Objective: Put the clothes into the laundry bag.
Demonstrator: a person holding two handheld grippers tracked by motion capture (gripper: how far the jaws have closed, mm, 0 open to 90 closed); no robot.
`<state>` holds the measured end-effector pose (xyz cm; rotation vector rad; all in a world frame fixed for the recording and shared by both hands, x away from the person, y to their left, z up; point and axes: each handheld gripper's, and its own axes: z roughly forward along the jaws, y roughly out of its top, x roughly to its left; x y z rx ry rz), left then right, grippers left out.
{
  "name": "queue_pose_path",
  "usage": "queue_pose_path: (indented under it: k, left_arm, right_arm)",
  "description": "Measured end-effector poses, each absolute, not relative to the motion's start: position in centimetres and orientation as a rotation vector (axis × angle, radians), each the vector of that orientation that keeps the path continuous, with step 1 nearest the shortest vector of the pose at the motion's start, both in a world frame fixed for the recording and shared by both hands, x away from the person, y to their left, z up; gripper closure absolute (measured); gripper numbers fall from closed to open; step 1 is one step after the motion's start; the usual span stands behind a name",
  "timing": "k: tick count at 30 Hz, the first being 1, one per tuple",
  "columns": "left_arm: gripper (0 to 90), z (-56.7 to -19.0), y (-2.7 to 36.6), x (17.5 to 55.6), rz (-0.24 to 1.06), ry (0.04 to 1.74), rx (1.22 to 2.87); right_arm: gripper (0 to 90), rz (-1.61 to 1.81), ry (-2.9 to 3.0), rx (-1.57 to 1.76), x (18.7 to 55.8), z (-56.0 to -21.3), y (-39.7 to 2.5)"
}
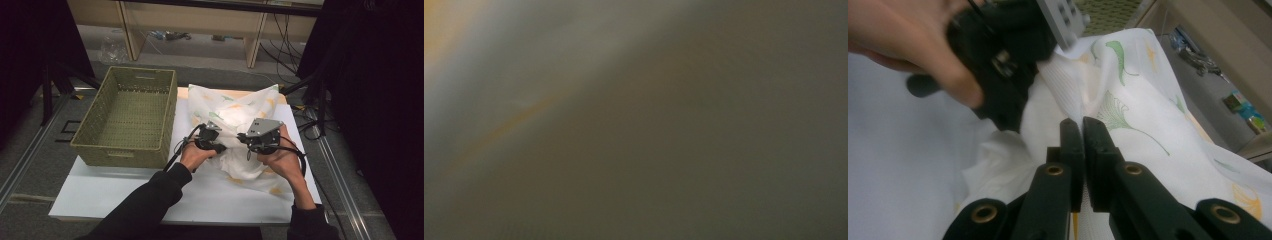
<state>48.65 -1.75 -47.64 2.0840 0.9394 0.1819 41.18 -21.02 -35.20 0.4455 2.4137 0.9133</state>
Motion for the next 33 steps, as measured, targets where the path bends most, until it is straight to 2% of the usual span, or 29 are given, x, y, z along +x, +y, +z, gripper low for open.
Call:
queue_pose_path:
  k: [4, 9, 12, 14, 17, 21, 23, 25, 27, 28, 29, 30, 31, 32, 33]
  left_arm:
    - [70.9, -47.6, -1.9, 48.2, 0.195, 0.953, 2.053]
    - [40.5, -45.5, -0.2, 46.3, 0.212, 0.932, 2.097]
    - [26.8, -44.6, 1.0, 44.6, 0.2, 0.921, 2.078]
    - [21.6, -44.2, 1.5, 43.3, 0.186, 0.874, 2.088]
    - [21.9, -44.4, 1.6, 41.6, 0.16, 0.834, 2.125]
    - [17.0, -45.9, 0.9, 40.9, 0.156, 0.849, 2.145]
    - [17.3, -46.6, -0.2, 41.2, 0.149, 0.87, 2.14]
    - [18.0, -47.3, -1.4, 41.5, 0.078, 0.817, 2.141]
    - [21.9, -48.1, -2.6, 42.0, 0.117, 0.836, 2.14]
    - [28.1, -48.2, -2.8, 42.5, 0.126, 0.812, 2.176]
    - [39.9, -48.4, -3.3, 42.4, 0.106, 0.876, 2.112]
    - [55.5, -48.3, -2.9, 43.2, 0.157, 0.792, 2.117]
    - [70.0, -48.1, -2.6, 43.5, 0.168, 0.792, 2.091]
    - [77.3, -47.9, -2.4, 43.8, 0.198, 0.783, 2.088]
    - [80.4, -47.7, -2.2, 44.0, 0.22, 0.783, 2.091]
  right_arm:
    - [88.7, 0.887, 2.432, 0.468, 41.3, -35.9, -20.8]
    - [88.7, 0.89, 2.426, 0.504, 41.4, -36.0, -21.3]
    - [88.7, 0.887, 2.427, 0.498, 41.5, -36.0, -21.2]
    - [88.6, 0.879, 2.429, 0.492, 41.5, -36.1, -21.1]
    - [88.6, 0.875, 2.431, 0.468, 41.6, -36.0, -21.1]
    - [88.6, 0.869, 2.435, 0.488, 41.4, -36.1, -21.0]
    - [88.6, 0.867, 2.43, 0.487, 41.5, -36.2, -20.9]
    - [88.6, 0.862, 2.438, 0.481, 41.4, -36.3, -20.8]
    - [88.6, 0.857, 2.45, 0.482, 41.5, -36.6, -20.8]
    - [88.6, 0.85, 2.45, 0.487, 41.5, -36.8, -20.8]
    - [88.6, 0.846, 2.466, 0.483, 41.6, -37.0, -20.8]
    - [88.6, 0.844, 2.461, 0.493, 41.6, -37.2, -20.8]
    - [88.6, 0.837, 2.473, 0.487, 41.6, -37.3, -20.8]
    - [88.6, 0.835, 2.473, 0.488, 41.6, -37.3, -20.8]
    - [88.6, 0.843, 2.471, 0.459, 41.7, -37.2, -20.9]
